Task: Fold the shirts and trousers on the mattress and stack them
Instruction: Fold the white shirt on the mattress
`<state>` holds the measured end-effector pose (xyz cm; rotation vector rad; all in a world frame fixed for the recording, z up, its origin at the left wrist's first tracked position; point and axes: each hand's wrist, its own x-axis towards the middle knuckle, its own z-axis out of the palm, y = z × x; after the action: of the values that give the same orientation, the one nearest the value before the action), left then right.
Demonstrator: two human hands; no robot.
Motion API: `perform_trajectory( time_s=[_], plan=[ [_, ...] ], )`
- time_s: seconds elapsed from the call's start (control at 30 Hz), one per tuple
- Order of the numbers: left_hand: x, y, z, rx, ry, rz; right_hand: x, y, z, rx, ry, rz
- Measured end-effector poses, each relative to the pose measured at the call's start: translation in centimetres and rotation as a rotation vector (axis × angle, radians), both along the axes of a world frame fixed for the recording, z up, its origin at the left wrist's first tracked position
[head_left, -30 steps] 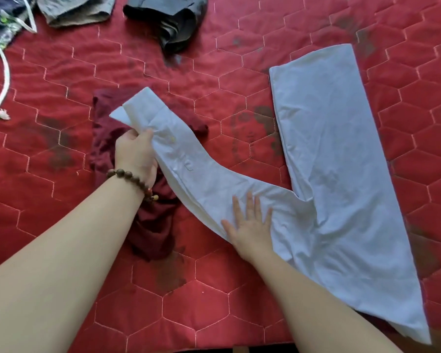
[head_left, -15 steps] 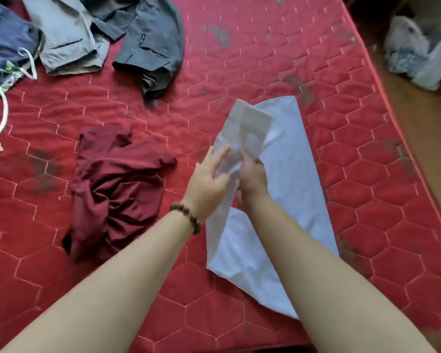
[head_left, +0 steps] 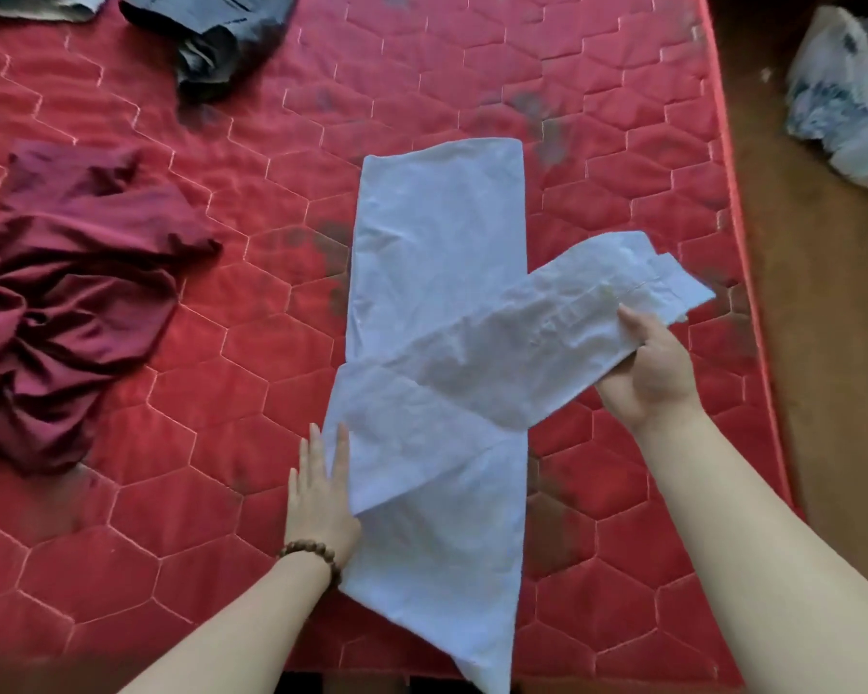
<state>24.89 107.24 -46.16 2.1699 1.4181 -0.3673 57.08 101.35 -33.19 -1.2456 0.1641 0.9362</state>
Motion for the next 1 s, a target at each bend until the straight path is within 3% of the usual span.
perform_trajectory(
  time_s=[0.1,0.17,0.4,0.6,0.7,0.8,0.9,1.0],
  plan=[
    [0.5,-0.8,-0.8,0.010,-0.047,0.011,1.4,-3.9,-5.4,-0.284,-0.002,-0.017],
    [0.4,-1.3,-1.0,-0.005,-0.048,-0.011,0.8,-6.3,-8.7,-0.452,0.005,0.082],
    [-0.1,-1.2,-1.4,-0.024,0.020,-0.157,-2.1,-6.7,-12.9,-0.457,0.011,0.031],
    [0.2,-1.5,-0.5,0.028,0.137,-0.384,-1.4,-5.0,-12.5,-0.751,-0.260,-0.131],
    [-0.1,-1.0,0.6,-0.048,0.038,-0.449,-1.7,-4.9,-12.2,-0.755,-0.038,-0.092],
    [0.4,2.4,2.0,-0.059,-0.206,-0.345,-4.4,-4.2,-11.9,-0.762,0.084,-0.024],
    [1.8,7.7,2.9,-0.093,-0.317,-0.277,-9.1,-3.4,-11.4,-0.878,0.042,-0.005],
    [3.8,12.2,3.2,-0.171,-0.329,-0.328,-13.8,-2.5,-10.8,-1.009,-0.159,-0.001]
  ],
)
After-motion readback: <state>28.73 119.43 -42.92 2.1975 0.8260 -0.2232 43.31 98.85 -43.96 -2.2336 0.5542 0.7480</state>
